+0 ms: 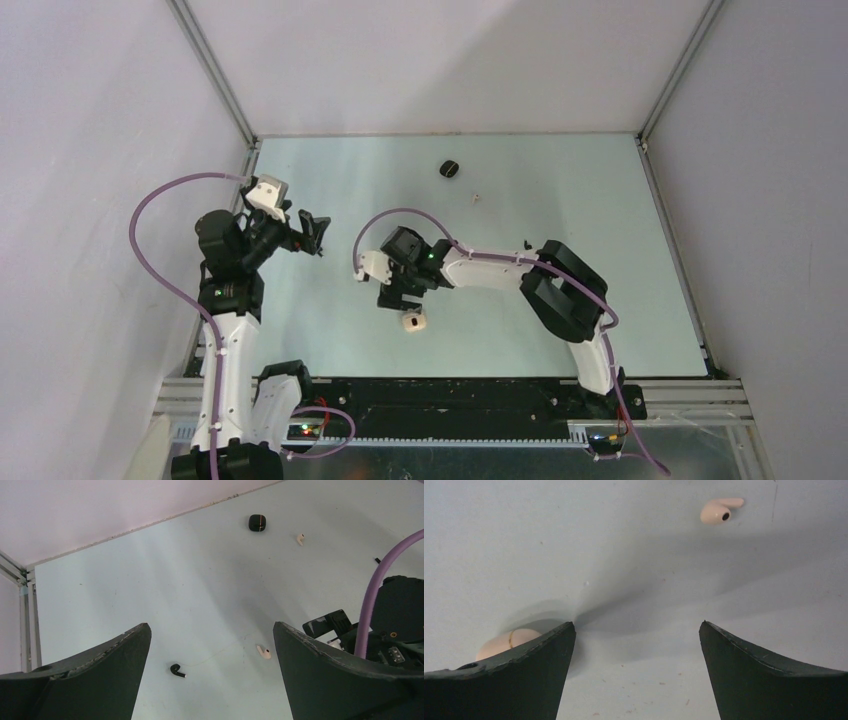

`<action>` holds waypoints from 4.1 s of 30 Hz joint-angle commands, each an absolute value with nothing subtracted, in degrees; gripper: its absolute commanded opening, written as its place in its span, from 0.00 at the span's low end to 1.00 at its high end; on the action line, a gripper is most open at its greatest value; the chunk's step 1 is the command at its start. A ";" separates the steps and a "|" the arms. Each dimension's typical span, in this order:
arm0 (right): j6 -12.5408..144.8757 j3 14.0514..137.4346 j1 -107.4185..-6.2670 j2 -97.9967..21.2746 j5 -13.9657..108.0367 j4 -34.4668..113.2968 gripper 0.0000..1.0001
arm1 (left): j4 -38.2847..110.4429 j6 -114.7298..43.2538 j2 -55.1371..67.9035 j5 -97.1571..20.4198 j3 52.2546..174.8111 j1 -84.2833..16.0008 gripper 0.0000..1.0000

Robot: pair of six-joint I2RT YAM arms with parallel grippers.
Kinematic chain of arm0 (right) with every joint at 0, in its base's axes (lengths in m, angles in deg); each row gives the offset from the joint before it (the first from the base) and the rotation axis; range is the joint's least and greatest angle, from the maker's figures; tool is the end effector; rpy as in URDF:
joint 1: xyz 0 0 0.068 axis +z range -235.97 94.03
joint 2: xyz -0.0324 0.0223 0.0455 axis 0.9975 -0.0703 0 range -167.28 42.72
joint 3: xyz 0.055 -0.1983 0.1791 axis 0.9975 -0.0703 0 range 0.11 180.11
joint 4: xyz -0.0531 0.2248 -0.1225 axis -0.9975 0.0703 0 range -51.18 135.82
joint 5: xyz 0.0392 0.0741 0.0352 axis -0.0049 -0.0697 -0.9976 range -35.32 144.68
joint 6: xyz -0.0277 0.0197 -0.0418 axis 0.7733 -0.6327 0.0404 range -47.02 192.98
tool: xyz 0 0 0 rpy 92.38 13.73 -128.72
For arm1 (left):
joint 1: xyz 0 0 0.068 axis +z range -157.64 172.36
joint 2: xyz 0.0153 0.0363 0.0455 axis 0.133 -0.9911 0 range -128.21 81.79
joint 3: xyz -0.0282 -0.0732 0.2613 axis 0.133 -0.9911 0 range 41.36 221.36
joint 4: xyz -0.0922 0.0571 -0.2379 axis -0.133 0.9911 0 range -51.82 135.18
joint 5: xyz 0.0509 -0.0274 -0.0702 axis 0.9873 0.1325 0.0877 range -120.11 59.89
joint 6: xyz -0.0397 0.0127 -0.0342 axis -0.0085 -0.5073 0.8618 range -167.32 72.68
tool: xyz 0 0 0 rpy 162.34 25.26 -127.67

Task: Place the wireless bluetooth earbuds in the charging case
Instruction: Adjust the charging case at the center of the board, then pick up the charging case at the center of the board.

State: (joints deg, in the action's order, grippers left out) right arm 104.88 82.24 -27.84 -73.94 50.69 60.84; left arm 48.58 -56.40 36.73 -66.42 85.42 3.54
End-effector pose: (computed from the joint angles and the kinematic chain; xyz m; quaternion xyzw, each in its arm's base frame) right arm 0.2275 0.3704 0.1687 -0.6840 0.6696 0.0977 0.2725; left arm 0.1809 0.0144 0.3357 0.1838 0.7388 -0.1314 0.6349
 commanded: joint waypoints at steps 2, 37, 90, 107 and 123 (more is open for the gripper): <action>107.08 80.22 -29.16 -69.55 50.60 63.53 0.99 | 47.24 -56.23 37.32 -68.00 86.25 4.12 0.99; 111.99 47.76 -31.67 -47.41 23.83 40.07 0.99 | 47.65 -56.72 37.23 -70.14 86.27 4.14 0.99; 112.75 48.36 -27.65 -56.18 28.06 33.88 0.52 | 48.34 -57.49 37.90 -71.37 86.23 4.19 1.00; 122.74 48.36 -32.80 -33.68 44.04 36.85 0.45 | 58.74 -58.33 20.72 -81.38 96.52 -8.01 0.99; 132.36 48.27 -34.83 -18.34 52.04 40.95 0.44 | 97.22 -76.28 -6.31 -90.14 127.31 -30.39 0.99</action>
State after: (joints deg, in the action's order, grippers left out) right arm 130.45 47.37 -34.57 -20.65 50.88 39.42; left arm 83.98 -68.49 -3.07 -84.85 123.53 -27.78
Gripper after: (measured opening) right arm 0.578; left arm 0.994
